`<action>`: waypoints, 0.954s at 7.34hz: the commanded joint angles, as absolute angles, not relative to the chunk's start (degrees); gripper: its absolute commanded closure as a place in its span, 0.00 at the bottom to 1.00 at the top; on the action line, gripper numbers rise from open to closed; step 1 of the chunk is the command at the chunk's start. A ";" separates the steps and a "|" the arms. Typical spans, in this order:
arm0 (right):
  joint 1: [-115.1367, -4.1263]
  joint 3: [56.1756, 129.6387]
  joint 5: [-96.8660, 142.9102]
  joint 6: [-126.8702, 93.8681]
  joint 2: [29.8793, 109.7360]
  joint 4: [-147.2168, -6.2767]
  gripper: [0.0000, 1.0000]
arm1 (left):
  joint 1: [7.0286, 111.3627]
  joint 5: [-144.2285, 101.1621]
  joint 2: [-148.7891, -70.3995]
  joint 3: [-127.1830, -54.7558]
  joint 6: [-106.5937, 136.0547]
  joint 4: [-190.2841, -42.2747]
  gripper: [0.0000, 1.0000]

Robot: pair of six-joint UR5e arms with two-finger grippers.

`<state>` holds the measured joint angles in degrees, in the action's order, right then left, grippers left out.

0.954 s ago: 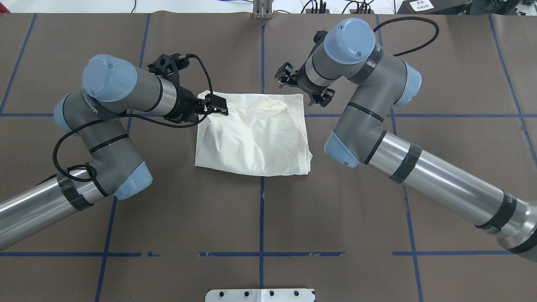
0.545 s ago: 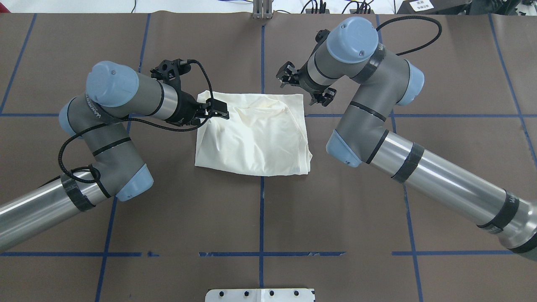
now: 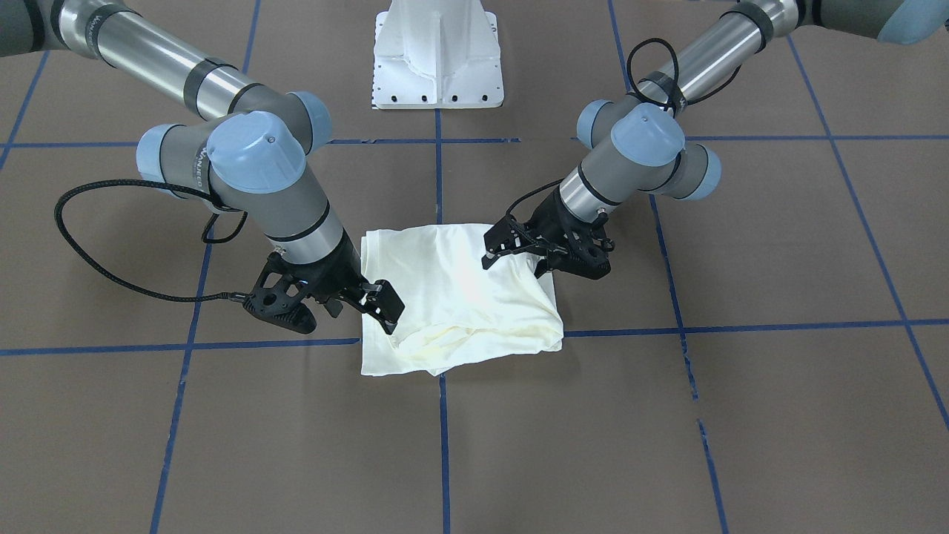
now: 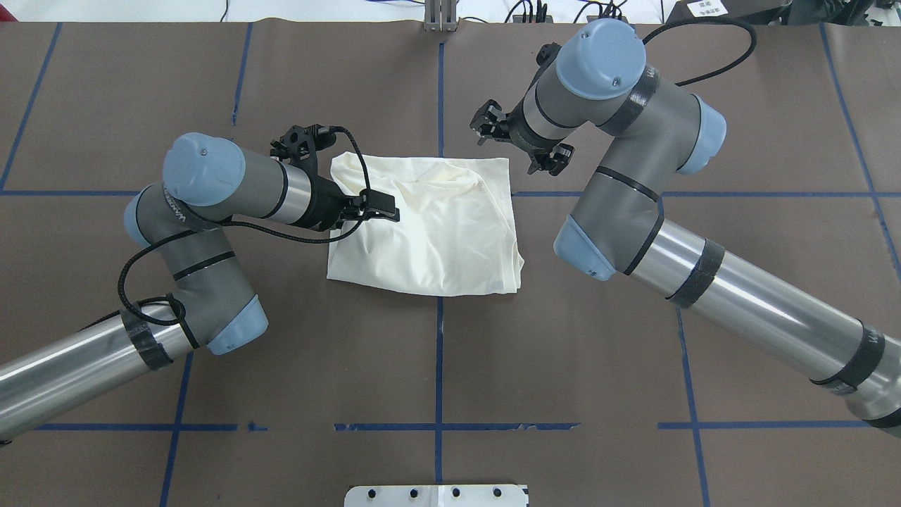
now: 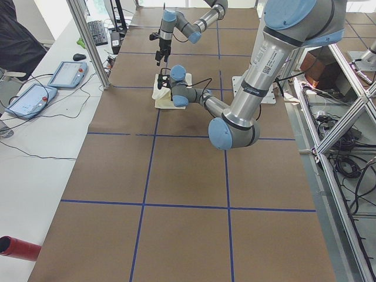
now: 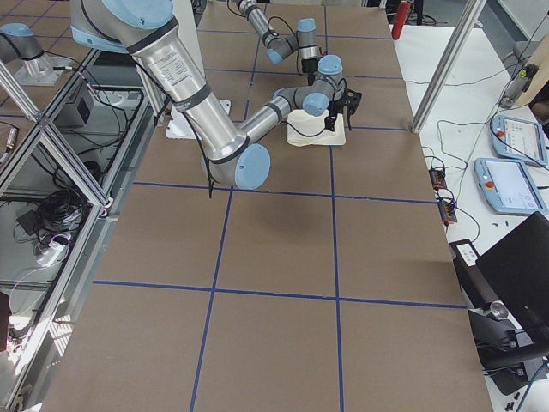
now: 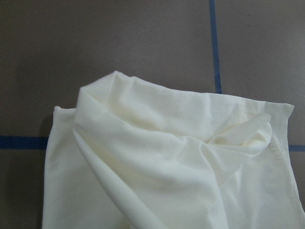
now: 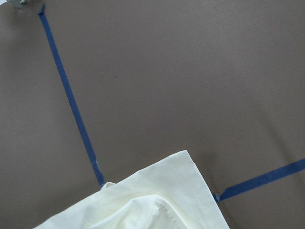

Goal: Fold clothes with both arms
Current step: 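Press the left gripper on the bundle's edge while the right gripper rises away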

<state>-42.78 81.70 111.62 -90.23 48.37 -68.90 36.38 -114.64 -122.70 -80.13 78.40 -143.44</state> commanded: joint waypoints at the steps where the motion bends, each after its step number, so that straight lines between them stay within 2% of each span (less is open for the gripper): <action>1: -43.24 81.91 111.97 -90.00 48.43 -69.08 0.00 | 35.16 -118.89 -122.08 -80.07 77.96 -145.72 0.00; 7: -45.44 82.00 114.26 -89.91 48.60 -69.17 0.00 | 34.02 -124.36 -118.75 -83.83 78.48 -145.72 0.00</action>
